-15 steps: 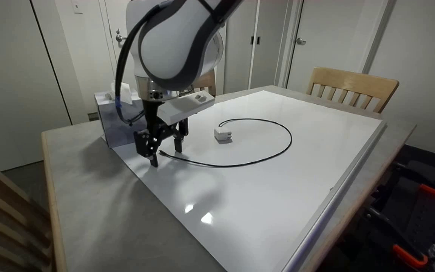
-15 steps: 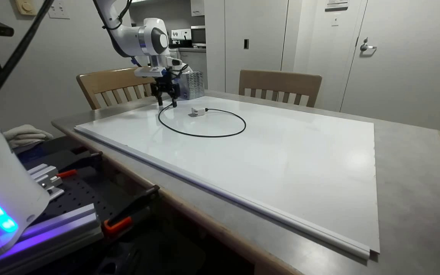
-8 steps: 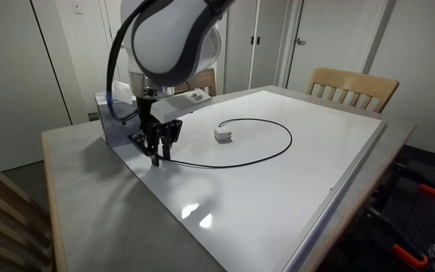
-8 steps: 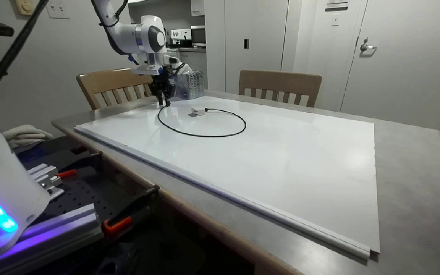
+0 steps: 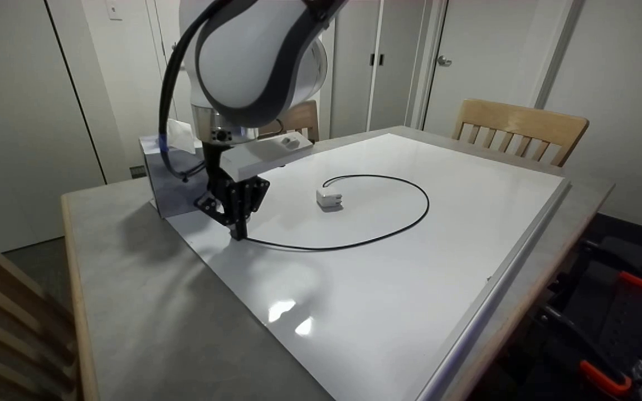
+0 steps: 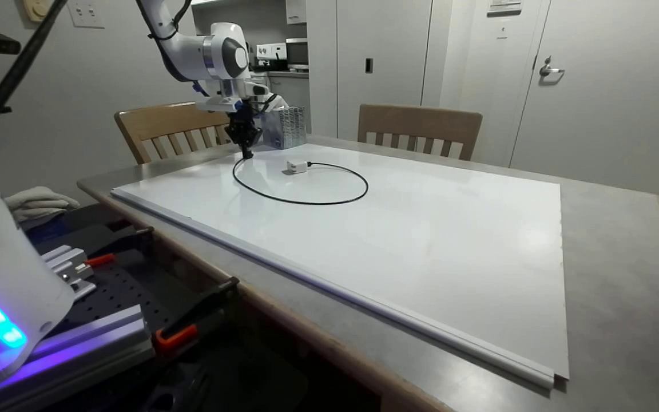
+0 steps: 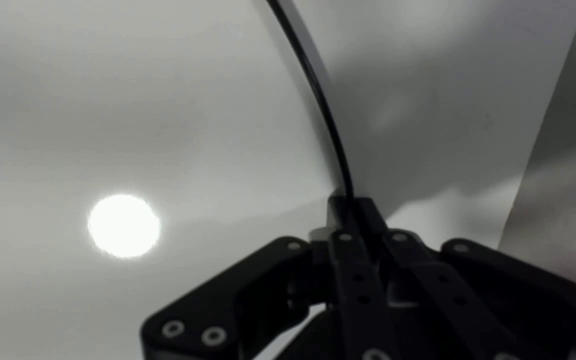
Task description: Put the charger in a circle
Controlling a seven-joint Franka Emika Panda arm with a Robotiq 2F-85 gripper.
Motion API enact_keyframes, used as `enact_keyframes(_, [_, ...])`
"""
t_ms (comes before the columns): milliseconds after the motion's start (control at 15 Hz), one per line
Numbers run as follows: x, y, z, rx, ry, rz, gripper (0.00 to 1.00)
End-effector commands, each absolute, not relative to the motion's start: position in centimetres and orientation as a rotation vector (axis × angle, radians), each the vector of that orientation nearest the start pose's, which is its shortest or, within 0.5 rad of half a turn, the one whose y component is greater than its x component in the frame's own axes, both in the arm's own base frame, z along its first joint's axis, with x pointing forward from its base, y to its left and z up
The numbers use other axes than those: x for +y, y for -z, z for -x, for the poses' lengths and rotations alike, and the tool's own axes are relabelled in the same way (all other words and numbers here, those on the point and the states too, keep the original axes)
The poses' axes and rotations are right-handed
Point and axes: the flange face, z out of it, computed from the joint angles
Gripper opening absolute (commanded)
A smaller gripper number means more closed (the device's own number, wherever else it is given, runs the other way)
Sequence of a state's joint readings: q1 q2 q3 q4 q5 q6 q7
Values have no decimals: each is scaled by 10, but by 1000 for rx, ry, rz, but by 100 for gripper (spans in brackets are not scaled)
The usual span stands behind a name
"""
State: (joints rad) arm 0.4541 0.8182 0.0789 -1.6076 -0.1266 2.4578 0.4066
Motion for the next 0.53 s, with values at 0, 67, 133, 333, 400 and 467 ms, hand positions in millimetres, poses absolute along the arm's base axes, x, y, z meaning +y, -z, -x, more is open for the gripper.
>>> enact_keyframes(0, [325, -143, -592, -135, 46, 3192, 2])
enact_keyframes(67, [322, -145, -591, -100, 33, 3202, 2])
enact_keyframes(133, [320, -149, -591, -75, 26, 3212, 2])
enact_keyframes(333, [306, -156, -591, -16, -11, 3253, 2])
enact_keyframes(400, [298, -157, -591, 12, -20, 3270, 2])
enact_keyframes(467, [291, -158, -591, 27, -29, 3281, 2])
